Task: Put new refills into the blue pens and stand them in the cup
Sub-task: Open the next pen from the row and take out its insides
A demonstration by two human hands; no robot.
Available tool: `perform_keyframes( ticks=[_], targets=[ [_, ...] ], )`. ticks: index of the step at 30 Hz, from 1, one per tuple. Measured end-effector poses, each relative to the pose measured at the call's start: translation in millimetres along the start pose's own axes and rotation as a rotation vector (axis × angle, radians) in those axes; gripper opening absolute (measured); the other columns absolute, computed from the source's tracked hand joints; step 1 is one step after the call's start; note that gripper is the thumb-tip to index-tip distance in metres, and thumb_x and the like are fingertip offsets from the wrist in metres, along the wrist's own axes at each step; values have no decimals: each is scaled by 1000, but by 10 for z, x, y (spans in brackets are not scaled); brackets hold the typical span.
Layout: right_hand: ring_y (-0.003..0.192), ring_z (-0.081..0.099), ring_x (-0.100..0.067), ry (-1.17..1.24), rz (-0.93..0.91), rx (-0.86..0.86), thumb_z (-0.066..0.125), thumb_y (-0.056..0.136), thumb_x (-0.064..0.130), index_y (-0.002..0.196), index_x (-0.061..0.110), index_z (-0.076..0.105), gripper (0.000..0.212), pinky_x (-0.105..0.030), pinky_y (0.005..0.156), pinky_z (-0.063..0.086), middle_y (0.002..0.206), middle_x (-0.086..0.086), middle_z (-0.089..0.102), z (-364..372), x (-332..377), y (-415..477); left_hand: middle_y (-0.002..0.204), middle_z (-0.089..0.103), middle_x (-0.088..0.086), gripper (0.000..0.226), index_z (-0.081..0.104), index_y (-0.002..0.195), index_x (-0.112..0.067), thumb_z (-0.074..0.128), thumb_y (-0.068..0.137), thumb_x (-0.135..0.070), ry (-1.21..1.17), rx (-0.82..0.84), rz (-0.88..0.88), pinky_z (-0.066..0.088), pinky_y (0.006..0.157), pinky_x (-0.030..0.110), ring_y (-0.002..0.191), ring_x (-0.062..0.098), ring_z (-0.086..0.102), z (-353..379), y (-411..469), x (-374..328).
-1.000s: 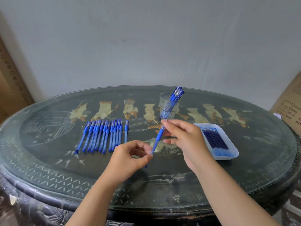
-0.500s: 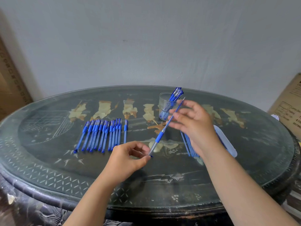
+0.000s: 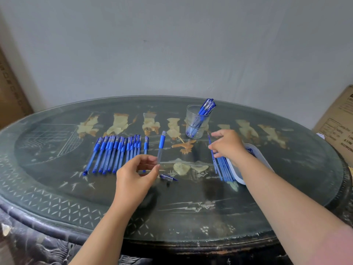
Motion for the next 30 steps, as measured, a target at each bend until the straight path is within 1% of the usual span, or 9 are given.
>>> perform_keyframes(
  ticks=[3, 6, 9, 11, 15, 17, 21, 25, 30],
  targets=[
    [76, 72, -28, -114, 43, 20, 73, 81, -5, 127, 12, 59, 51, -41, 73, 61, 113, -19, 64, 69, -90, 111, 86, 73, -11, 17, 71, 90, -22, 77, 81, -10, 10, -16, -5, 49, 71, 7, 78, -3, 67, -8, 2, 36],
    [78, 72, -30, -198, 55, 31, 73, 82, -5, 128, 14, 57, 53, -42, 74, 61, 116, -19, 63, 121, -117, 151, 86, 72, -12, 16, 71, 90, -22, 77, 81, -10, 22, -13, -15, 49, 70, 5, 79, -3, 66, 1, -4, 56],
    [77, 72, -30, -260, 50, 36, 73, 82, -4, 129, 15, 56, 53, -39, 72, 61, 114, -18, 64, 170, -142, 161, 87, 72, -12, 16, 71, 90, -21, 77, 80, -10, 25, -5, -12, 48, 69, 5, 80, -2, 66, 9, 0, 56],
    [76, 72, -29, -324, 43, 39, 73, 82, -2, 129, 17, 55, 54, -36, 68, 61, 122, -16, 60, 194, -159, 157, 87, 72, -12, 16, 71, 90, -22, 77, 80, -10, 26, 3, -10, 48, 69, 5, 80, -2, 66, 13, -1, 56],
    [91, 68, -31, -519, -15, 30, 70, 82, 1, 126, 23, 54, 52, -31, 66, 54, 132, -14, 52, 217, -174, 130, 87, 73, -11, 16, 71, 89, -22, 78, 80, -11, 31, 8, -6, 48, 69, 4, 79, -3, 66, 13, 0, 61],
    [92, 67, -31, -544, -31, 28, 67, 83, -2, 125, 23, 54, 50, -29, 61, 50, 131, -15, 53, 209, -187, 126, 87, 72, -12, 16, 71, 90, -22, 78, 80, -11, 32, 11, -8, 47, 69, 3, 80, -3, 66, 11, -1, 62],
    [94, 66, -31, -553, -36, 22, 63, 84, -5, 125, 21, 55, 49, -33, 72, 53, 131, -16, 52, 179, -205, 120, 87, 72, -13, 17, 70, 89, -22, 78, 80, -11, 44, 16, -6, 47, 70, 2, 81, -3, 66, 8, -4, 60],
    [92, 66, -30, -579, -50, 25, 61, 84, -4, 127, 20, 54, 50, -27, 65, 45, 132, -13, 51, 161, -212, 98, 87, 72, -13, 17, 70, 89, -23, 78, 80, -12, 56, 16, -3, 47, 69, 3, 80, -4, 66, 15, 6, 68],
    [94, 64, -31, -583, -54, 22, 59, 83, -8, 130, 18, 54, 53, -37, 75, 56, 132, -12, 49, 145, -195, 45, 88, 72, -13, 16, 70, 90, -23, 78, 81, -12, 56, 20, -2, 47, 68, 3, 81, -4, 66, 6, -2, 65]
  ],
)
Point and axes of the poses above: each hand's wrist, its own y-axis towards the middle knuckle, its own z-axis out of the palm, x = y × z, the point moved 3 cm from there along y, towards the middle knuckle
